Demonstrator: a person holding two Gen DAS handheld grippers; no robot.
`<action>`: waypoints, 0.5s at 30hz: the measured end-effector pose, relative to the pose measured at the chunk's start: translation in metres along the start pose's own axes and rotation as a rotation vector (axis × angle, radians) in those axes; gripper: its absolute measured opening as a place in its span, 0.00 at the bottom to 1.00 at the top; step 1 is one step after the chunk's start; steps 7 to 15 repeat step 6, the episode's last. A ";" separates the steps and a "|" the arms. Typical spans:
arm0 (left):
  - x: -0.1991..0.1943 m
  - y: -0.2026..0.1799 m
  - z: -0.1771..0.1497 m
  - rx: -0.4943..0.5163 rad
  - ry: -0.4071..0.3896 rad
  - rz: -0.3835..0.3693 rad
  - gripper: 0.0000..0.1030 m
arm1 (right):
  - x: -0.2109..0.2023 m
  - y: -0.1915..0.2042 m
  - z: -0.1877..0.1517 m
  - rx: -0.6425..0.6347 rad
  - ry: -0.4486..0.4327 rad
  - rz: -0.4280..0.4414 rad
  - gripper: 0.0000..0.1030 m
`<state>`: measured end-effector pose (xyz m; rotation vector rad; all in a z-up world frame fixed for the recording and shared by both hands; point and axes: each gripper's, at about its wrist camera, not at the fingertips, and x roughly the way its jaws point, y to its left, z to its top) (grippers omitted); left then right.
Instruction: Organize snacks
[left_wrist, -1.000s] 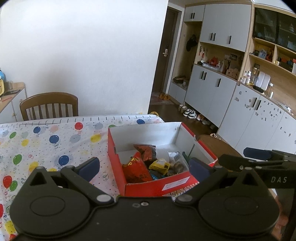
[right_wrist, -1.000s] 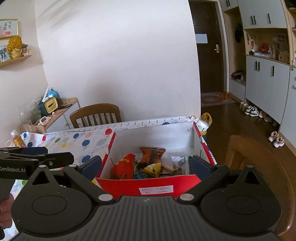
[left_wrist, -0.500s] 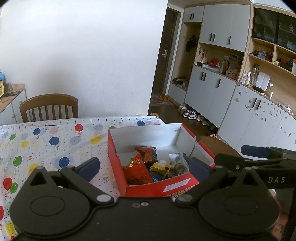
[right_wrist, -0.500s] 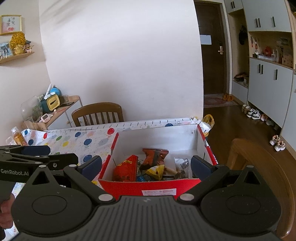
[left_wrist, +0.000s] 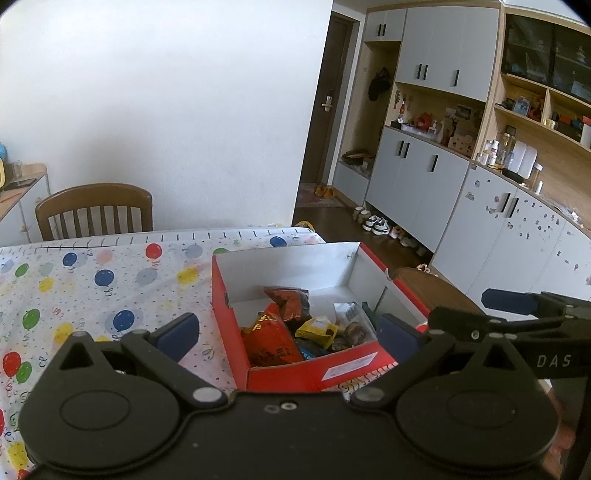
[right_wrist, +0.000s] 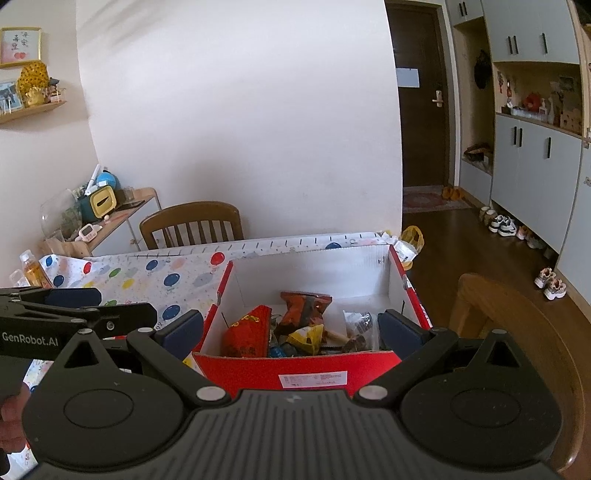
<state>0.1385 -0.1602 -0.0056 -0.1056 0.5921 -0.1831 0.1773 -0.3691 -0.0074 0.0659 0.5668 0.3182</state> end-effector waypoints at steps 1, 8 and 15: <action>0.000 0.000 0.000 -0.001 0.001 -0.004 1.00 | 0.000 -0.001 0.000 0.002 0.002 0.000 1.00; 0.002 0.002 0.000 -0.015 0.006 -0.010 1.00 | 0.000 -0.004 -0.003 -0.004 0.012 0.000 1.00; 0.002 0.002 0.000 -0.015 0.006 -0.010 1.00 | 0.000 -0.004 -0.003 -0.004 0.012 0.000 1.00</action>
